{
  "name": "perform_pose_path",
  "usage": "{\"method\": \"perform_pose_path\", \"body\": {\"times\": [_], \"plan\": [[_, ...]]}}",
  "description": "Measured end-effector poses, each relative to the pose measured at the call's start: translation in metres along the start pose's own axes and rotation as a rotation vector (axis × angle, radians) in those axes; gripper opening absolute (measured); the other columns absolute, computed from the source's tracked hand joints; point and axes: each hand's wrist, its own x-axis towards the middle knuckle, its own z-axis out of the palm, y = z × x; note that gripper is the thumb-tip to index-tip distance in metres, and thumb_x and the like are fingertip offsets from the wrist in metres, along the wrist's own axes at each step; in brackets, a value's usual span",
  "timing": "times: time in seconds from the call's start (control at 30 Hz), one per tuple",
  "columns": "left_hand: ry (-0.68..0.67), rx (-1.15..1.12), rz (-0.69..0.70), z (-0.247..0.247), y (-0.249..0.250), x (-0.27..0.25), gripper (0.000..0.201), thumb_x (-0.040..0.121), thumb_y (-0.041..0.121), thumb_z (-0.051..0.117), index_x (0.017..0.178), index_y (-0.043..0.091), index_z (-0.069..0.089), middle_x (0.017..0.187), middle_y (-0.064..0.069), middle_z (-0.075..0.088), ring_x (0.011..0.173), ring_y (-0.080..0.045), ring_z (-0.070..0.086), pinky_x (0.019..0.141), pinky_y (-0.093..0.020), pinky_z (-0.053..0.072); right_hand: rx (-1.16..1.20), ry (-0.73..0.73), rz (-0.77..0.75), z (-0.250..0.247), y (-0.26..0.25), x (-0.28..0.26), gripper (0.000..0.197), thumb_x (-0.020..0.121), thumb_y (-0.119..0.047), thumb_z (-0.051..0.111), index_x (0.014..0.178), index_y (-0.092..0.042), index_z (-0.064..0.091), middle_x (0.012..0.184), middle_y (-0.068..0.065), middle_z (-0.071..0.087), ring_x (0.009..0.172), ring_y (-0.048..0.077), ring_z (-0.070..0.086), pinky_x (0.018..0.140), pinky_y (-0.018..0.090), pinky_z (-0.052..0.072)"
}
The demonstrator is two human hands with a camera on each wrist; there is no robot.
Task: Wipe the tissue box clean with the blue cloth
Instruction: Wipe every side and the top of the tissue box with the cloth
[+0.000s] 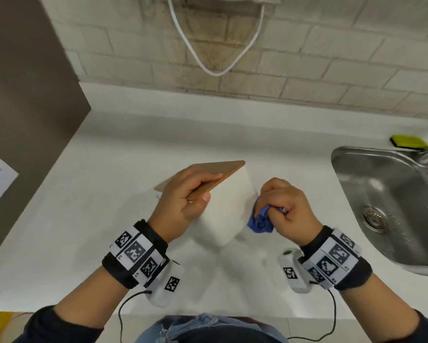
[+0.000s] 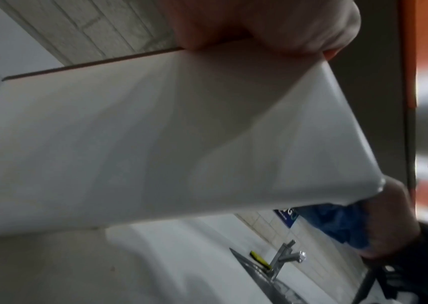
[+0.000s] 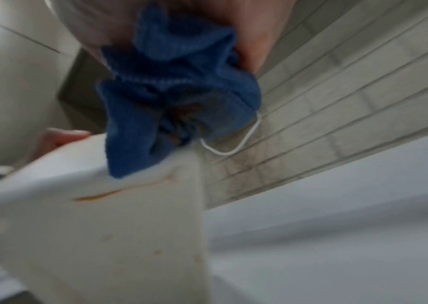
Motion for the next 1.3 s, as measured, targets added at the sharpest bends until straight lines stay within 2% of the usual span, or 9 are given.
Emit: {"method": "perform_pose_path", "body": {"times": [0.1,0.2,0.4,0.53,0.7,0.9,1.1,1.2,1.3], "plan": [[-0.041,0.09,0.025,0.004,-0.001,-0.003,0.036,0.084,0.041,0.04,0.115,0.033,0.057,0.104,0.0,0.062,0.101,-0.013,0.053,0.089,-0.031,0.04,0.028,0.124,0.15,-0.018,0.009,-0.01,0.028,0.062,-0.013,0.036,0.057,-0.015,0.064,0.065,-0.017,0.059,0.07,0.012,0.054,0.06,0.022,0.045],[-0.056,0.105,0.027,0.004,-0.001,-0.005,0.037,0.084,0.041,0.039,0.116,0.034,0.056,0.105,0.005,0.059,0.104,-0.014,0.053,0.091,-0.032,0.039,0.218,0.204,0.15,-0.021,-0.015,-0.003,0.028,0.066,-0.009,0.037,0.061,-0.012,0.065,0.072,-0.003,0.059,0.069,0.021,0.058,0.056,0.008,0.041],[-0.029,0.054,0.041,-0.001,-0.005,0.001,0.037,0.086,0.04,0.041,0.116,0.03,0.058,0.107,0.031,0.054,0.101,-0.003,0.053,0.087,-0.022,0.039,0.13,0.075,-0.007,0.027,-0.045,0.011,0.031,0.062,-0.009,0.039,0.063,-0.009,0.07,0.065,0.008,0.065,0.077,0.018,0.054,0.073,0.029,0.046],[-0.055,0.136,0.069,-0.01,-0.011,-0.003,0.047,0.089,0.059,0.034,0.117,0.029,0.058,0.11,0.005,0.06,0.108,-0.014,0.053,0.094,-0.031,0.041,-0.124,-0.013,0.064,0.025,-0.005,-0.022,0.028,0.061,-0.015,0.039,0.055,-0.01,0.065,0.056,0.003,0.061,0.068,0.015,0.05,0.067,0.037,0.043],[-0.335,0.398,0.175,-0.016,-0.018,-0.02,0.048,0.09,0.06,0.029,0.124,0.031,0.049,0.107,0.007,0.043,0.101,0.0,0.037,0.096,-0.01,0.022,-0.042,0.215,0.279,-0.007,0.023,-0.043,0.031,0.061,-0.018,0.034,0.057,-0.012,0.065,0.063,-0.009,0.057,0.066,0.024,0.057,0.058,0.042,0.05],[-0.674,0.724,0.21,-0.036,-0.054,-0.036,0.049,0.082,0.033,0.052,0.129,0.023,0.044,0.112,-0.008,0.055,0.103,-0.016,0.042,0.094,-0.024,0.028,-0.01,0.218,0.224,0.007,0.013,-0.032,0.035,0.064,-0.017,0.033,0.062,-0.01,0.067,0.068,-0.016,0.057,0.071,0.015,0.054,0.06,0.037,0.049],[-0.408,0.897,-0.098,-0.049,-0.04,-0.049,0.071,0.075,0.054,0.042,0.138,0.023,0.037,0.125,-0.005,0.055,0.123,-0.022,0.046,0.115,-0.039,0.011,0.072,0.237,0.228,0.027,0.018,-0.029,0.033,0.068,-0.018,0.035,0.064,-0.013,0.068,0.065,-0.021,0.059,0.073,0.022,0.057,0.058,0.037,0.05],[-0.199,1.048,-0.31,-0.011,-0.03,-0.056,0.083,0.071,0.073,0.039,0.133,0.018,0.045,0.102,-0.009,0.059,0.1,-0.03,0.054,0.095,-0.042,0.022,0.123,0.235,0.267,0.037,0.019,-0.026,0.032,0.07,-0.02,0.037,0.068,-0.014,0.068,0.082,-0.034,0.06,0.076,0.016,0.058,0.058,0.026,0.045],[-0.102,1.081,-0.383,0.009,-0.035,-0.056,0.075,0.077,0.066,0.037,0.133,0.016,0.048,0.093,-0.013,0.057,0.088,-0.032,0.051,0.078,-0.04,0.023,0.152,0.216,0.286,0.044,0.017,-0.026,0.028,0.074,-0.012,0.04,0.07,-0.014,0.068,0.084,-0.038,0.059,0.077,0.014,0.059,0.06,0.024,0.045]]}}
